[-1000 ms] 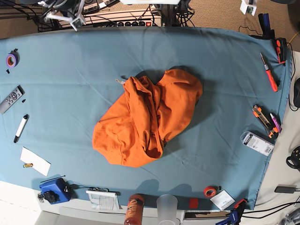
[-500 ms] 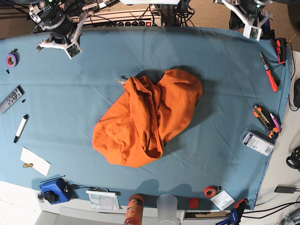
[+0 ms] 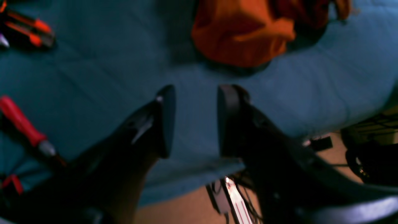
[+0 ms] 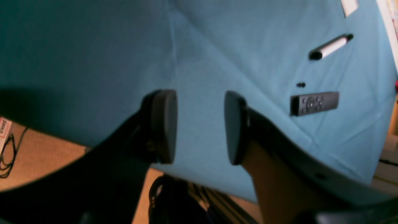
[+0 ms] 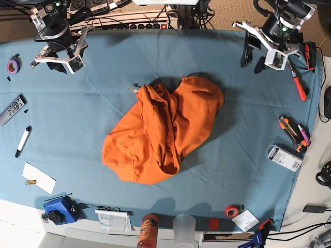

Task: Layout the t-shirt on the table in an organized manner, then fold the t-shirt properly
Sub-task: 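Move both grippers down toward the crumpled orange t-shirt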

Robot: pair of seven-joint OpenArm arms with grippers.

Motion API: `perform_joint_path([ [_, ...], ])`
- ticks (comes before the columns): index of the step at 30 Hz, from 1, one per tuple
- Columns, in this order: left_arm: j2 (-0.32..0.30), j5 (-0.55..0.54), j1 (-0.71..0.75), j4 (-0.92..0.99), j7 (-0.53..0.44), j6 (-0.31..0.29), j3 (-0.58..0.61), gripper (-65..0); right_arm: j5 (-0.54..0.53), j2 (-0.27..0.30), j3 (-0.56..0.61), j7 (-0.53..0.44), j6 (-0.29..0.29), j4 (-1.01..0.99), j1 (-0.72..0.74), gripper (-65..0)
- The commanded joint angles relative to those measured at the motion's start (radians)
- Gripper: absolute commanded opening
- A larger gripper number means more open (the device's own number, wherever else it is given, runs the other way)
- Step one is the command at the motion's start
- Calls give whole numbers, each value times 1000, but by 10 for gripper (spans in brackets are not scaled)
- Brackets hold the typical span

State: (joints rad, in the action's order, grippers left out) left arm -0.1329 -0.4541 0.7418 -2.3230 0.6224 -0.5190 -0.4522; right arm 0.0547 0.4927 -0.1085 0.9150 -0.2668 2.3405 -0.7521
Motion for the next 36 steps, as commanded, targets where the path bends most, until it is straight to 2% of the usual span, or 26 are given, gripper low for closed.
perform_joint_path([
  [1,-4,-11,-5,-14,-29,-3,-2,-389,10,8,-5,-18,6,16,5,-399],
  [4,-5,-11,-41,-14,-29,-3,0,-353,-19,8,-5,-17,12,16,47,-399],
  [8,-25,-10,-79,-14,-29,-6,45,-338,-128,9,-4,-19,1,16,145,-399],
  [10,-31,-2,-83,-14,-30,-3,83,-338,-167,8,-4,-30,-48,16,186,-399],
  [13,-31,103,-90,-14,-31,14,159,-338,-230,8,-3,-47,-107,16,225,-399],
  [17,-31,222,-100,-11,-88,78,261,-338,-254,-2,6,-76,-165,16,258,-399],
  [22,-31,297,-131,-11,-108,112,346,-338,-256,-2,101,-85,-199,14,317,-399],
  [25,-31,327,-145,-11,-108,138,365,-338,-219,-3,188,-99,-199,-103,387,-399],
  [31,-31,328,-149,-11,-108,138,365,-338,-132,-6,362,-113,-185,-276,552,-399],
  [36,-30,328,-150,-11,-108,138,365,-338,-114,-76,459,-111,-182,-401,642,-399],
])
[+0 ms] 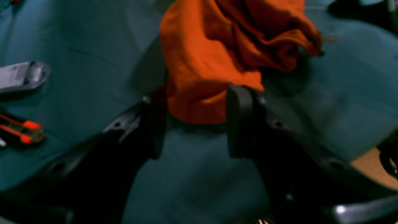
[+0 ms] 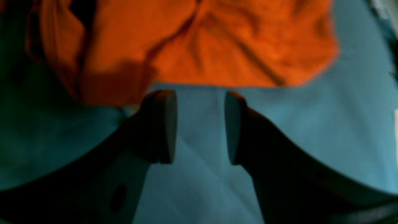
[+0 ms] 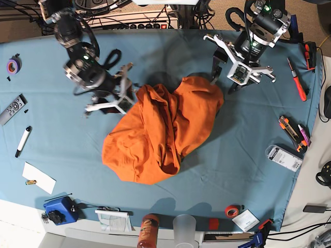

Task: Layout the t-shirt on the table in an organized manner, then fold the t-shirt properly
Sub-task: 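Move both grippers down toward the crumpled orange t-shirt, then grasp the shirt with both grippers and pull the right gripper outward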

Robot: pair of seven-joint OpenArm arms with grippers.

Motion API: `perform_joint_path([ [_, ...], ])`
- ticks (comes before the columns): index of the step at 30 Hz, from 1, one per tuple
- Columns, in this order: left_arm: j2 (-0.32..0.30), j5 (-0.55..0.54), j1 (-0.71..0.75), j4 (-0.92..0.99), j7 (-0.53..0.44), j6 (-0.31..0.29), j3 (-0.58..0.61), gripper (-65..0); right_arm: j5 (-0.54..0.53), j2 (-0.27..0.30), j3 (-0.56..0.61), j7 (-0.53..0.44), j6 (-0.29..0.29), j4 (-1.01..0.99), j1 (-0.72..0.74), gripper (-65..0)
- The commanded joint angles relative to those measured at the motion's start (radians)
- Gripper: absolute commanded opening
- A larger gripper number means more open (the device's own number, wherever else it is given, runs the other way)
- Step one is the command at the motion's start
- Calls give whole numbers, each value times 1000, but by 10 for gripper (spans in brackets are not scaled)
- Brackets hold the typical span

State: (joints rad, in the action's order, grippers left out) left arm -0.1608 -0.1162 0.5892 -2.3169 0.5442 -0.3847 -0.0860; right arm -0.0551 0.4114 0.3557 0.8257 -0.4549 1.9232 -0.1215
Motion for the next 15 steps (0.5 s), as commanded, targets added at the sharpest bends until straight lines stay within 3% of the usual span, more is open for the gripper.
perform_joint_path([
  [1,-2,-10,3,-18,-29,3,-2,-338,-4,-10,10,-21,6,-5,23,-399],
  [8,-2,-10,-12,-17,-29,3,-2,-338,29,-79,74,-16,7,-89,58,-414],
  [10,-2,-10,-23,-17,-29,3,-2,-338,34,-87,72,-14,31,-89,58,-511],
  [12,-2,-10,-28,-17,-29,3,-2,-338,53,-87,72,-14,96,-89,58,-638],
  [15,-2,-10,-39,-17,-29,3,-2,-338,130,-87,66,-23,168,-89,58,-650],
])
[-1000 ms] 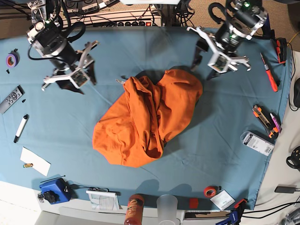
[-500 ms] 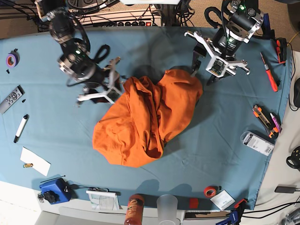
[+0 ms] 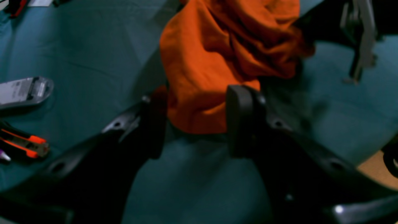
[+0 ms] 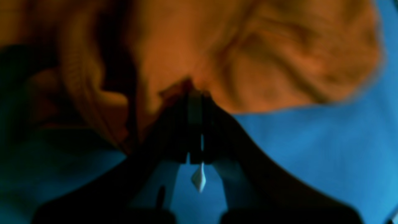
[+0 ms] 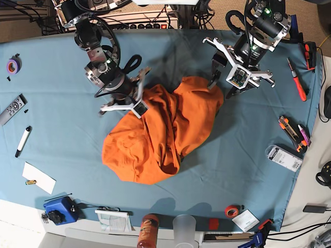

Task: Layout the t-shirt on the table in an organized manner, then fold the t-shirt properly
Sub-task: 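Grasp the shirt with both grippers and pull the right gripper outward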

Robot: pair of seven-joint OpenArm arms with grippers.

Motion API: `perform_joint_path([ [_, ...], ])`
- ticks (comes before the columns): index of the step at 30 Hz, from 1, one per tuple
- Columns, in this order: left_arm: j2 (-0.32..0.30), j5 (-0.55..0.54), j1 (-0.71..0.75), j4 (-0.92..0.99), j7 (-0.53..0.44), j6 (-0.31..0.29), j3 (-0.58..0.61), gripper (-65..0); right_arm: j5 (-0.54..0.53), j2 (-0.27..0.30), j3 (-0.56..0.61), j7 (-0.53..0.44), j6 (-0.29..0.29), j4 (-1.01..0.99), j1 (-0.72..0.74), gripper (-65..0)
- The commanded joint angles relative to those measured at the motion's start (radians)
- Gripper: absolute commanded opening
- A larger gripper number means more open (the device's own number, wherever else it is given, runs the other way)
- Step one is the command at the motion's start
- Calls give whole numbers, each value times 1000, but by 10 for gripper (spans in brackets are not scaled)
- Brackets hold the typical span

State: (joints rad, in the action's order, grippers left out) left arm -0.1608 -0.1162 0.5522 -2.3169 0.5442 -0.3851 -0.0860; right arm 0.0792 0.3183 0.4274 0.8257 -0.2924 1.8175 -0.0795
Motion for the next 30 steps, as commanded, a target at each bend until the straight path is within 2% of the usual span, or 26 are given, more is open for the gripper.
perform_joint_path([
  [1,-3,-10,-5,-17,-29,4,-2,-338,6,6,-14,-29,21,17,16,-650],
  [6,-3,-10,-6,-17,-29,3,-2,-338,-15,6,-105,-42,55,28,28,-650],
  [12,-3,-11,-6,14,-29,0,-1,-338,-123,6,-316,-40,87,66,87,-650],
  [17,-3,-19,-13,148,-56,-68,-1,-338,-227,6,-493,-24,60,66,109,-650],
  [20,-2,-18,-49,236,-101,-84,-1,-338,-219,6,-557,-23,50,66,110,-650],
  [25,-2,-19,-132,321,-96,-94,-1,-338,-213,11,-683,-42,50,66,116,-650],
  [30,0,-65,-167,343,-96,-177,-1,-338,-214,14,-825,-34,89,58,116,-650],
])
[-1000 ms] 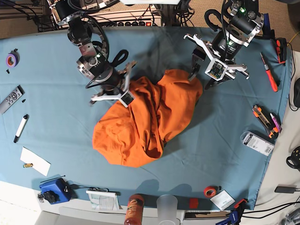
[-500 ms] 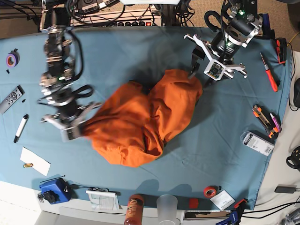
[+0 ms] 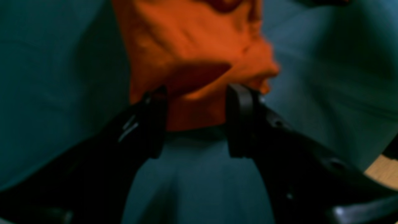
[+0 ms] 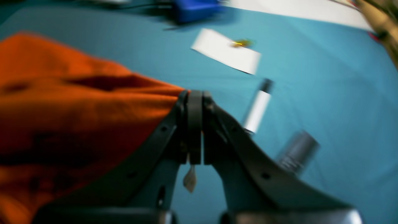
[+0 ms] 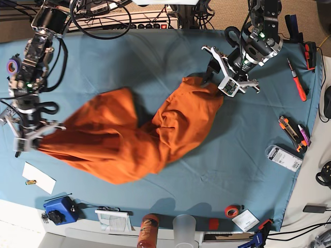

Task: Layout the t-shirt on the table in an organized manner, then fold the t-shirt properly
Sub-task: 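Grasp the shirt with both grippers and pull the right gripper outward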

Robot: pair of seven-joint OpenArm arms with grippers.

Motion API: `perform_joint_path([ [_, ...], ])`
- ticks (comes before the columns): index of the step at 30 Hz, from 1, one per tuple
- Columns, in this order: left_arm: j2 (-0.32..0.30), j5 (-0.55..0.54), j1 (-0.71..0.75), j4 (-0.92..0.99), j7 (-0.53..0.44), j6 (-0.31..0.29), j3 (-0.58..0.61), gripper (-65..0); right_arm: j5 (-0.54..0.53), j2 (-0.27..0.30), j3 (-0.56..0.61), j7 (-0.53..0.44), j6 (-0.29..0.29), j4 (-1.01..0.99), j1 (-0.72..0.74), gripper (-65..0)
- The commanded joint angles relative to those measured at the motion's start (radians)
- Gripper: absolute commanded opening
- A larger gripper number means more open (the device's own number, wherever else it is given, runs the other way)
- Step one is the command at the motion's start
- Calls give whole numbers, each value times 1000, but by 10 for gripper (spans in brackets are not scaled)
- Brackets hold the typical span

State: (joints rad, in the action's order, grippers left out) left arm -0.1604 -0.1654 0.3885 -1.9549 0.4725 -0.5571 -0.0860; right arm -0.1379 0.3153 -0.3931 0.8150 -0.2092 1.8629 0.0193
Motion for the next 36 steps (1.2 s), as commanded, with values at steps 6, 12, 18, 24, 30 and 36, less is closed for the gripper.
perform_joint_path([
  [6,-1,-40,-5,-19,-25,-46,39,-338,-12,17,-93,-11,4,-69,16,-650],
  [12,-1,94,-26,-18,-26,36,210,-338,-11,17,-92,-25,3,-143,17,-650],
  [18,-1,301,-82,-18,-24,164,335,-294,7,17,-92,-19,-10,-143,17,-650],
  [24,-1,352,-98,55,32,224,383,-276,7,17,-92,1,-109,-143,16,-612],
  [30,-1,349,-122,117,28,309,385,-276,7,17,-93,-3,-109,-141,17,-503],
  [36,-1,344,-191,172,53,394,385,-509,7,18,-93,-4,-109,-105,17,-503],
])
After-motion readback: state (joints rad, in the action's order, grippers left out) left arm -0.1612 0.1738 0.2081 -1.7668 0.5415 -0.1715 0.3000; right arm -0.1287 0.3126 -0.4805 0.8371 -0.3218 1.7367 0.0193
